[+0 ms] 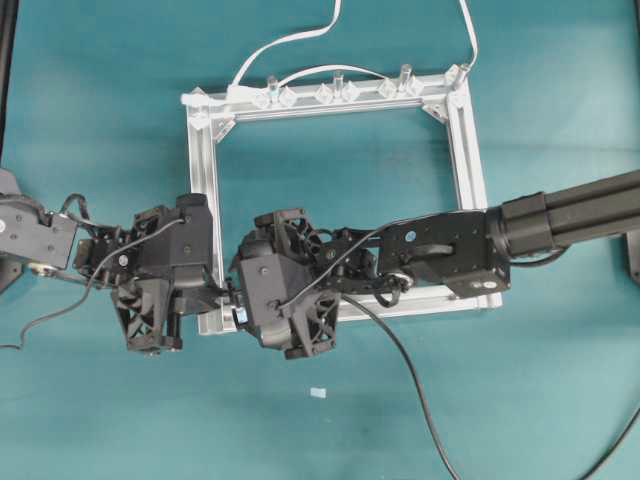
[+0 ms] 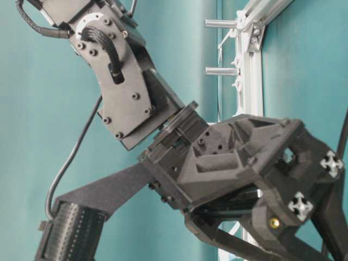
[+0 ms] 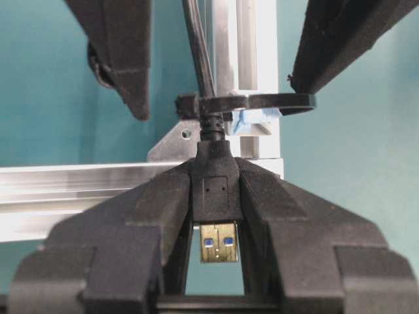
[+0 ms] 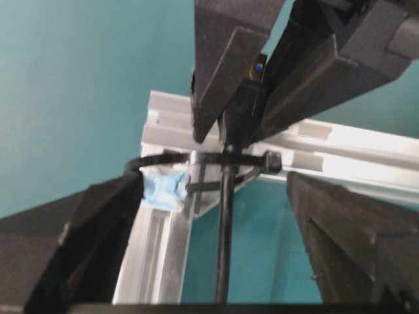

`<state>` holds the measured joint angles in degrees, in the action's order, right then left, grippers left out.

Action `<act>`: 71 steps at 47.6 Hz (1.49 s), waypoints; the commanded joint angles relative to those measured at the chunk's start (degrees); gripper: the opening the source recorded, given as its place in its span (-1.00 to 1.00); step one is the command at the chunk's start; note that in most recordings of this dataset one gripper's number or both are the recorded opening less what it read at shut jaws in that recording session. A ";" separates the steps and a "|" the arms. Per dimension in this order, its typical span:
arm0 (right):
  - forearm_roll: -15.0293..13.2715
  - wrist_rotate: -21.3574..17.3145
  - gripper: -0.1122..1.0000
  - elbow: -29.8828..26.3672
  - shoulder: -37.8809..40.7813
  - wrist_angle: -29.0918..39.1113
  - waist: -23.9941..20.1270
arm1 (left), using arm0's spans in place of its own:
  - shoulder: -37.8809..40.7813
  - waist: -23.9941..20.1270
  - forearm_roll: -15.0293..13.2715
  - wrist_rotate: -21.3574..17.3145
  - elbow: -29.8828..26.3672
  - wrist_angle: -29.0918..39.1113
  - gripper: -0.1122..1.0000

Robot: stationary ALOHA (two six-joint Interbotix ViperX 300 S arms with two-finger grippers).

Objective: Insert the wire through the string loop located on the left side.
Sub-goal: 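Move the left gripper to the plug and grasp it beyond the loop, then pull the cable through the loop with the left gripper, right releasing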

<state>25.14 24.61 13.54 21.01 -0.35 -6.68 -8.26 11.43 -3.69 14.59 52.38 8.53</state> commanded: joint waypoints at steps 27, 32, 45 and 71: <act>-0.18 0.00 0.84 0.88 -3.87 -0.18 -0.18 | -3.34 -0.09 0.09 0.62 0.18 2.72 -0.48; -0.18 0.00 0.84 1.85 -4.57 -0.26 -0.18 | -5.71 0.00 0.09 0.70 1.58 4.75 -0.48; -0.18 0.00 0.83 3.43 -5.62 -0.35 -0.18 | -12.39 0.00 0.09 0.62 5.19 10.02 -0.48; -0.18 0.00 0.83 3.52 -5.71 -0.53 -0.18 | -18.54 2.99 -0.09 1.58 8.79 14.94 -0.48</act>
<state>25.05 24.70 17.67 18.02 -0.44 -6.68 -26.89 13.80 -3.69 15.21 61.70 23.82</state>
